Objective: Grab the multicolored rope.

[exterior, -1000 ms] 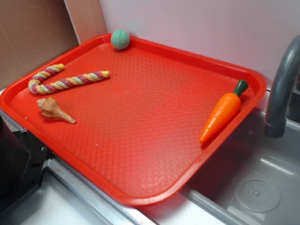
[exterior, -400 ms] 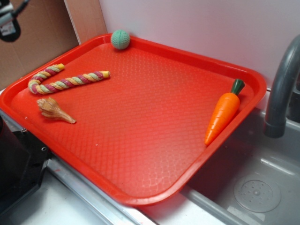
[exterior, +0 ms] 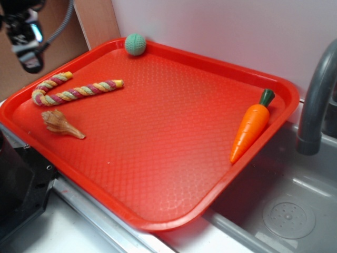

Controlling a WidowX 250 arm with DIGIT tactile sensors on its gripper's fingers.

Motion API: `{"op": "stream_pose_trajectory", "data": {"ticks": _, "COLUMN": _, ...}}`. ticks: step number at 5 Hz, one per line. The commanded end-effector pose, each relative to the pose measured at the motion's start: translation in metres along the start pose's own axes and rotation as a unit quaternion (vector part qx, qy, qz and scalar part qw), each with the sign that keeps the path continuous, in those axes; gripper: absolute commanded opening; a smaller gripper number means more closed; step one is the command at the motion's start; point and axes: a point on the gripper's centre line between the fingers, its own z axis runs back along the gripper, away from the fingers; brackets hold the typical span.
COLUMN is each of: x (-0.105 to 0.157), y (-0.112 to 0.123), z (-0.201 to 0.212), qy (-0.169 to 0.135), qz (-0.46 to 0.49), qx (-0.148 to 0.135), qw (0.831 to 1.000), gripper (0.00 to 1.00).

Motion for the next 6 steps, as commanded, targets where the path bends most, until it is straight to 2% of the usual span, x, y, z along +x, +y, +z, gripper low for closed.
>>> {"op": "stream_pose_trajectory", "data": {"ticks": 1, "x": 0.036, "y": 0.033, "z": -0.042, "qy": -0.015, "qz": 0.021, "qx": -0.006, "qw": 1.0, "gripper": 1.0}}
{"op": "stream_pose_trajectory", "data": {"ticks": 2, "x": 0.035, "y": 0.027, "z": -0.087, "qy": 0.024, "qz": 0.042, "qx": -0.018, "qw": 0.999, "gripper": 1.0}}
{"op": "stream_pose_trajectory", "data": {"ticks": 3, "x": 0.029, "y": 0.021, "z": -0.102, "qy": 0.051, "qz": 0.042, "qx": -0.016, "qw": 0.998, "gripper": 1.0}}
{"op": "stream_pose_trajectory", "data": {"ticks": 4, "x": 0.031, "y": 0.024, "z": -0.097, "qy": 0.052, "qz": 0.053, "qx": -0.008, "qw": 0.997, "gripper": 0.0}}
{"op": "stream_pose_trajectory", "data": {"ticks": 5, "x": 0.024, "y": 0.025, "z": -0.055, "qy": 0.04, "qz": 0.043, "qx": 0.009, "qw": 0.998, "gripper": 0.0}}
{"op": "stream_pose_trajectory", "data": {"ticks": 6, "x": 0.027, "y": 0.024, "z": -0.005, "qy": 0.029, "qz": 0.049, "qx": 0.034, "qw": 0.998, "gripper": 0.0}}
